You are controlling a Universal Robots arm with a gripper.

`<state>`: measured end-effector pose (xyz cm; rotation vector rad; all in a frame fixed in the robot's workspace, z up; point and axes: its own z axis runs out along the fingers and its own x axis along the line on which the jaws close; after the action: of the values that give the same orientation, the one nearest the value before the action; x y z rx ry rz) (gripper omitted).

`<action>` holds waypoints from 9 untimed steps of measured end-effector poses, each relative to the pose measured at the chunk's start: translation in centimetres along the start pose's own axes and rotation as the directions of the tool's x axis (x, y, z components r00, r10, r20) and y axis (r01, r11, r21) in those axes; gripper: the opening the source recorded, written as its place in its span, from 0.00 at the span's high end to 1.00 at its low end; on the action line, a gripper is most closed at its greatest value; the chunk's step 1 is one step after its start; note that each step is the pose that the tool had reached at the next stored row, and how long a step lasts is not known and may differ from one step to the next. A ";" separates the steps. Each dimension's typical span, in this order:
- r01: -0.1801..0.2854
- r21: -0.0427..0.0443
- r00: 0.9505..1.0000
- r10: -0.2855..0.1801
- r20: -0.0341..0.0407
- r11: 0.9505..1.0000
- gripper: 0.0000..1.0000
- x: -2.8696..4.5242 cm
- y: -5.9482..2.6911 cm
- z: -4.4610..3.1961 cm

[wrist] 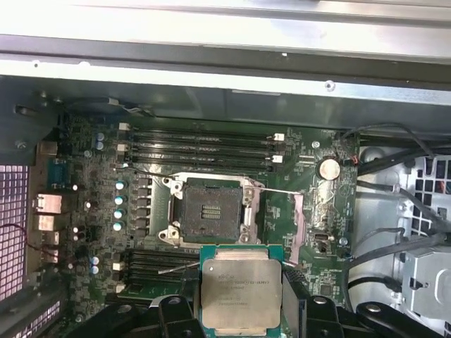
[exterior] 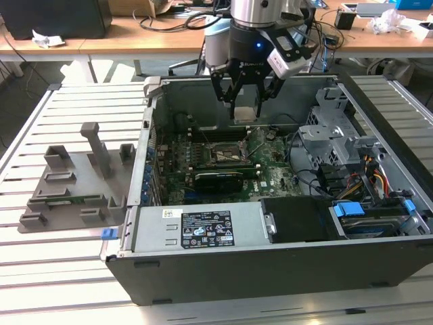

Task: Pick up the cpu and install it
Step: 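Pick up the cpu and move it towards the insertion slot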

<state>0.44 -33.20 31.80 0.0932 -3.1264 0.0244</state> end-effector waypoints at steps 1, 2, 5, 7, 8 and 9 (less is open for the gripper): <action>0.000 0.000 1.000 0.000 0.000 1.000 0.45 0.00 0.01 0.17; 0.000 0.000 1.000 0.000 0.000 1.000 0.45 0.00 0.01 0.28; 0.000 0.000 1.000 0.000 0.000 1.000 0.45 0.03 0.03 0.81; 0.000 0.000 1.000 0.000 0.000 1.000 0.45 0.03 0.04 1.29; 0.000 0.000 1.000 0.000 0.000 1.000 0.45 0.03 0.04 1.46; 0.000 0.000 1.000 0.000 0.000 1.000 0.45 0.02 0.05 1.61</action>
<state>0.39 -33.18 30.18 0.0931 -3.1264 0.0246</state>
